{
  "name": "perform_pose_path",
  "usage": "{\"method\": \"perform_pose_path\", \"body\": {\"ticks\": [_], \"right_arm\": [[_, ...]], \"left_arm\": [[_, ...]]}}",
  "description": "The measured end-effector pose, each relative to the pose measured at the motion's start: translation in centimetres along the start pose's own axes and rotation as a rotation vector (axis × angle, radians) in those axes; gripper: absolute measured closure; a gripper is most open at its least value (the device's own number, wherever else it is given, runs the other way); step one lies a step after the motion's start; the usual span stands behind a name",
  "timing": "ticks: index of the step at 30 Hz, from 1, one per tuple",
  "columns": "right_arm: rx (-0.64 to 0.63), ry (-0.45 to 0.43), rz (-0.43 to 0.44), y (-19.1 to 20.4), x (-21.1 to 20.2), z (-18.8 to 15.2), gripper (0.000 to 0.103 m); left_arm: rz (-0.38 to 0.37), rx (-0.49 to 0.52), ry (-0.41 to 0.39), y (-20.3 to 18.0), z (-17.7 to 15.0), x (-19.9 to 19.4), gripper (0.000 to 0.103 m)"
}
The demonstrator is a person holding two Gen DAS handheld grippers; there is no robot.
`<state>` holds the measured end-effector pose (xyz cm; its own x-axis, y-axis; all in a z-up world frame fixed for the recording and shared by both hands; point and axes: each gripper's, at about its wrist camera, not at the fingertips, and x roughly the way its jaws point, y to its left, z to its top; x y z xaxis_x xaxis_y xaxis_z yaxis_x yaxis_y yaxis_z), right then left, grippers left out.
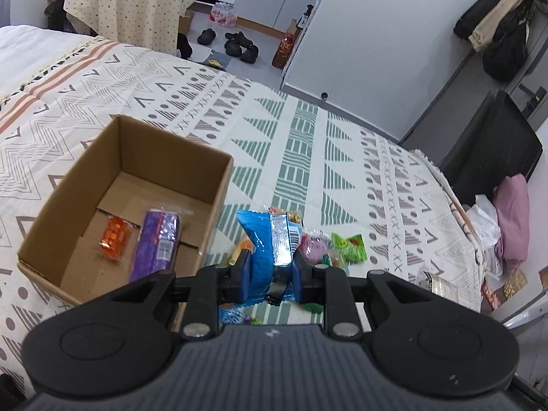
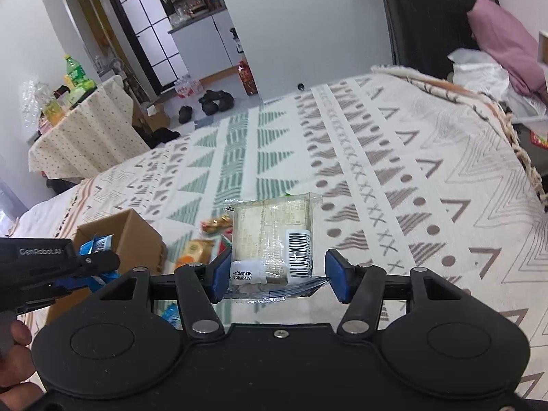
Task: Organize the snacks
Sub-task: 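Carry the blue packet into the box and open the left gripper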
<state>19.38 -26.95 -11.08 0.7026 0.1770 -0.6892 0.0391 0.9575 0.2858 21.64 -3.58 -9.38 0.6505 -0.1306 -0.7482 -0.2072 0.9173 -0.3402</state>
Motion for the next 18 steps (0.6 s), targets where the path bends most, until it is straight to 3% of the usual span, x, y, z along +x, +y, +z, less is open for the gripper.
{"method": "perform_pose_path", "body": {"ticks": [18], "right_arm": [[-0.065, -0.043, 0.069, 7.0, -0.4, 1.0, 0.048]], "left_arm": [[0.03, -0.129, -0.052, 5.5, 3.5, -1.8, 0.08]]}}
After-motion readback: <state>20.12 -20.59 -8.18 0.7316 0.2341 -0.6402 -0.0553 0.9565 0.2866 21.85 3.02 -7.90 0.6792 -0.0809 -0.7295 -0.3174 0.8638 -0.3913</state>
